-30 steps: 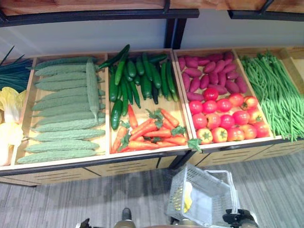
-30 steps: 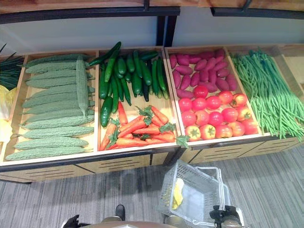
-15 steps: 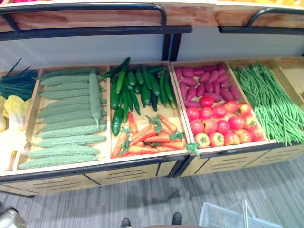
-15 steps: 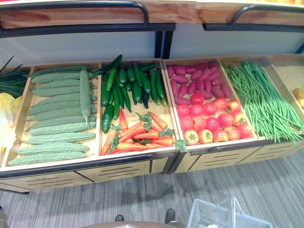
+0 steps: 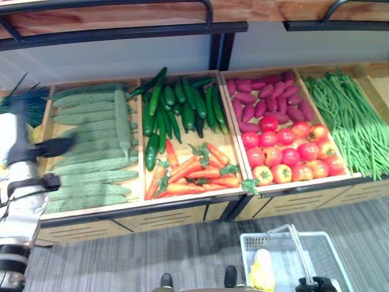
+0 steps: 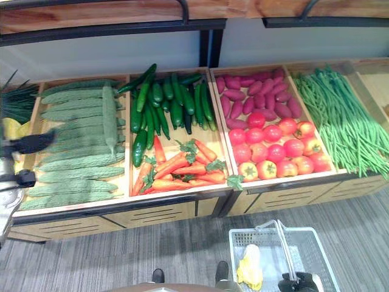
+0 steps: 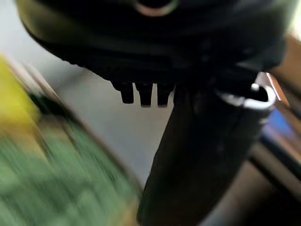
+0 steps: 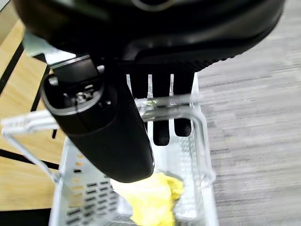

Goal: Get the vegetables into the basket

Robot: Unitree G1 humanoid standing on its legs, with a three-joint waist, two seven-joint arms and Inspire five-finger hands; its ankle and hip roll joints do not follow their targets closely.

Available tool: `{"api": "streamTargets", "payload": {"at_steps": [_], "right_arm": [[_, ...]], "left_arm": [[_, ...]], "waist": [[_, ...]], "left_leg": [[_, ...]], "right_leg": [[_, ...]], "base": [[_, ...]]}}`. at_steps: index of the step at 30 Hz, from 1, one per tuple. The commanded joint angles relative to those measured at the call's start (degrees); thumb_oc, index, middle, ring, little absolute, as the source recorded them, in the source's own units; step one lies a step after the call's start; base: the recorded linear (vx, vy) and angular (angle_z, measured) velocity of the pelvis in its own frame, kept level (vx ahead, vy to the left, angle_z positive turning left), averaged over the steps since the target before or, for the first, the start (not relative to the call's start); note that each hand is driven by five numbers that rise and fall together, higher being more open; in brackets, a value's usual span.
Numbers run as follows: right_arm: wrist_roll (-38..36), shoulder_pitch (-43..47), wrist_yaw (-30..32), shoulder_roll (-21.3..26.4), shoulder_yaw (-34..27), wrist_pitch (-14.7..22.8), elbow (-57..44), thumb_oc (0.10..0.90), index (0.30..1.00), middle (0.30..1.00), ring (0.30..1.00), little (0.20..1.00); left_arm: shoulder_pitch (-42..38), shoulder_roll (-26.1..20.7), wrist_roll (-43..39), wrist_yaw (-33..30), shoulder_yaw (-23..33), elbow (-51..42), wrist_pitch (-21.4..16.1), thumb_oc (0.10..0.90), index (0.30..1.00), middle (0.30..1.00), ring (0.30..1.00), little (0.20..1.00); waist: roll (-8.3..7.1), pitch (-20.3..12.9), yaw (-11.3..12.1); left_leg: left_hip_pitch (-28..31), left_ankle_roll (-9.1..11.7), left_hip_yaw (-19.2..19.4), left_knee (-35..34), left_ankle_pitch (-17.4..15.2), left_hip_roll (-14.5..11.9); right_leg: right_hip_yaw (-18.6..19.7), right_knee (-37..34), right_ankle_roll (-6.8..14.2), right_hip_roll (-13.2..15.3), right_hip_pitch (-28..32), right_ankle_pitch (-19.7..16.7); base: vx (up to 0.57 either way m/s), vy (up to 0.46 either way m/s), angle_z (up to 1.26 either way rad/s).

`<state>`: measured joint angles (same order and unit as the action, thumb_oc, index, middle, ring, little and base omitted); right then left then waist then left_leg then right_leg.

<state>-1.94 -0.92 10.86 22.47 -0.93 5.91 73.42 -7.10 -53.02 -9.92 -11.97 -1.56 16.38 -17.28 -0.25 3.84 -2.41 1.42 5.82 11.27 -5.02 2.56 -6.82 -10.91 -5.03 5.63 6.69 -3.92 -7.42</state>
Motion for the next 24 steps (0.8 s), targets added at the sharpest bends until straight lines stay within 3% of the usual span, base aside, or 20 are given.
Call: {"api": "streamTargets", "payload": {"at_steps": [1, 5, 6, 8, 11, 17, 24], "right_arm": [[0.6, -0.5, 1.0, 4.2, -0.3, 1.0, 1.7, 0.4, 0.3, 0.3, 0.3, 0.3], [1.3, 0.5, 0.6, 4.3, 1.2, 0.9, 1.2, 0.4, 0.3, 0.3, 0.3, 0.3], [1.3, 0.5, 0.6, 4.3, 1.1, 0.9, 1.1, 0.4, 0.3, 0.3, 0.3, 0.3], [2.1, 1.4, 0.2, 4.4, 2.1, 0.5, 0.6, 0.4, 0.3, 0.3, 0.3, 0.3], [2.2, 1.8, 0.2, 4.4, 2.4, 0.3, 0.7, 0.4, 0.3, 0.3, 0.3, 0.3], [1.8, 3.1, 0.7, 4.3, 3.1, -0.6, 1.4, 0.4, 0.3, 0.3, 0.3, 0.3], [1.6, 4.2, 1.0, 3.8, 3.8, -0.7, 1.7, 0.4, 0.3, 0.3, 0.3, 0.3]], "left_arm": [[-7.6, -3.9, -3.3, 5.3, 2.6, -2.9, -5.3, 0.9, 1.0, 1.0, 1.0, 1.0], [-14.1, -3.9, -9.6, 12.0, -6.8, -3.5, -4.4, 0.9, 1.0, 1.0, 1.0, 1.0], [-14.3, -3.9, -9.7, 12.0, -7.0, -3.4, -4.5, 0.9, 1.0, 1.0, 1.0, 1.0], [-17.3, -0.9, -14.8, 15.8, -12.2, -1.3, -2.7, 0.9, 1.0, 1.0, 1.0, 1.0], [-18.7, 0.3, -15.1, 16.0, -14.2, 0.1, -1.7, 0.9, 1.0, 1.0, 1.0, 1.0], [-24.4, 4.3, -9.0, 13.8, -20.3, 5.7, 2.1, 0.9, 1.0, 1.0, 1.0, 1.0], [-27.7, 8.0, 2.1, 9.8, -21.9, 7.3, 3.6, 0.9, 1.0, 1.0, 1.0, 1.0]], "waist": [[-1.79, -2.3, -0.2], [-1.6, -2.1, -1.5], [-1.63, -2.1, -1.4], [-1.66, -1.8, -2.3], [-1.67, -1.6, -2.5], [-1.64, -1.3, -2.8], [-1.73, -1.0, -3.0]], "left_leg": [[-1.3, 3.2, -0.3, 0.0, 1.2, -3.4], [-0.8, 2.9, 0.7, 0.0, 1.0, -3.2], [-0.8, 2.9, 0.7, 0.0, 1.0, -3.2], [-0.5, 2.8, 1.3, 0.0, 0.9, -3.1], [-0.5, 2.7, 1.4, 0.0, 0.9, -3.1], [-0.4, 2.4, 1.4, 0.0, 0.8, -2.9], [-0.5, 2.1, 1.6, 0.0, 0.7, -2.9]], "right_leg": [[-0.7, 0.0, 7.9, 7.6, 1.0, -2.0], [0.1, 0.0, 8.0, 7.7, 0.6, -2.3], [0.2, 0.0, 8.0, 7.7, 0.6, -2.3], [1.1, 0.0, 8.0, 7.7, 0.1, -2.6], [1.3, 0.0, 8.0, 7.7, -0.1, -2.7], [1.4, 0.0, 8.0, 7.7, 0.0, -2.6], [1.6, 0.0, 7.9, 7.7, -0.2, -2.4]], "base": [[0.0, 0.006, -0.16], [0.0, 0.009, -0.12], [0.0, 0.017, -0.13], [-0.01, 0.019, -0.11], [0.0, 0.006, -0.12], [0.0, 0.001, -0.04], [0.0, 0.0, 0.0]]}}
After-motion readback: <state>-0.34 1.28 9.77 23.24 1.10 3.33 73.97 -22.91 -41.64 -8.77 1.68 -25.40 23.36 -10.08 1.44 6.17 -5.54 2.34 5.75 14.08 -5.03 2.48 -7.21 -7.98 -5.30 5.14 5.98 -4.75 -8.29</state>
